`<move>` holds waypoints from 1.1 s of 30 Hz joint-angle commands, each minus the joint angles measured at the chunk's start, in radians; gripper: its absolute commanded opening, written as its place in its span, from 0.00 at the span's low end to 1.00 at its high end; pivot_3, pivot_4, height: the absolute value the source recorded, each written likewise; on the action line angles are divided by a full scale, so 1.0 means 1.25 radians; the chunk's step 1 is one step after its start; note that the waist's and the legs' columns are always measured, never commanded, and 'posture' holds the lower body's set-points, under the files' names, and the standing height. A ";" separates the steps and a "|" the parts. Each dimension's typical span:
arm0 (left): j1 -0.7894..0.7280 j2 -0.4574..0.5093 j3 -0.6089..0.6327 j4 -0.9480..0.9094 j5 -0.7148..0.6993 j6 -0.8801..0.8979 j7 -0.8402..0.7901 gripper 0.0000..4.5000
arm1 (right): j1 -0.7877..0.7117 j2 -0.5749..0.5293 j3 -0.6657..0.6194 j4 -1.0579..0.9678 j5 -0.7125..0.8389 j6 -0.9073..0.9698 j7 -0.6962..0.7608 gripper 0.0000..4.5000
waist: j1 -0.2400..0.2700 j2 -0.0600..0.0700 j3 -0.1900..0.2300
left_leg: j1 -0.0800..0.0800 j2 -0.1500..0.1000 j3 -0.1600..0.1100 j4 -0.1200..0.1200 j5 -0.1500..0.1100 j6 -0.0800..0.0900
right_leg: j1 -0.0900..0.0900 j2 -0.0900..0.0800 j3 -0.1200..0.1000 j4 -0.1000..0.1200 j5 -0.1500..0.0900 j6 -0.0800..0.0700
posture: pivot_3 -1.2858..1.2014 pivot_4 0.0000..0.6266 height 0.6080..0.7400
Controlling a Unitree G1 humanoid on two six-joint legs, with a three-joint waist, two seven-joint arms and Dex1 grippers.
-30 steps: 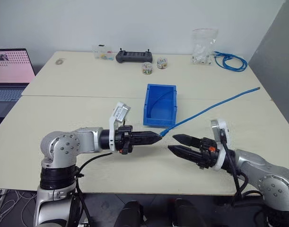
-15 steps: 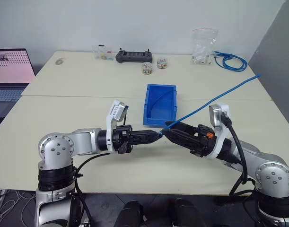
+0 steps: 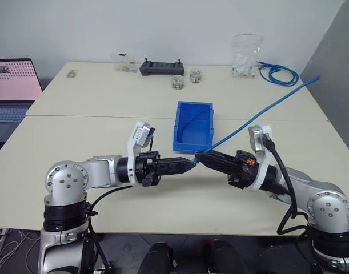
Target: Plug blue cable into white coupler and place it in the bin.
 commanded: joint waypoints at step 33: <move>0.324 0.114 0.055 -0.235 0.277 -0.349 0.091 1.00 | -0.020 -0.053 0.026 0.090 -0.204 -0.081 0.149 0.00 | 0.003 0.001 0.000 | -0.001 0.000 0.002 -0.001 0.000 0.000 | -0.003 0.000 0.002 -0.001 0.000 -0.001 | 0.52 0.24 1.00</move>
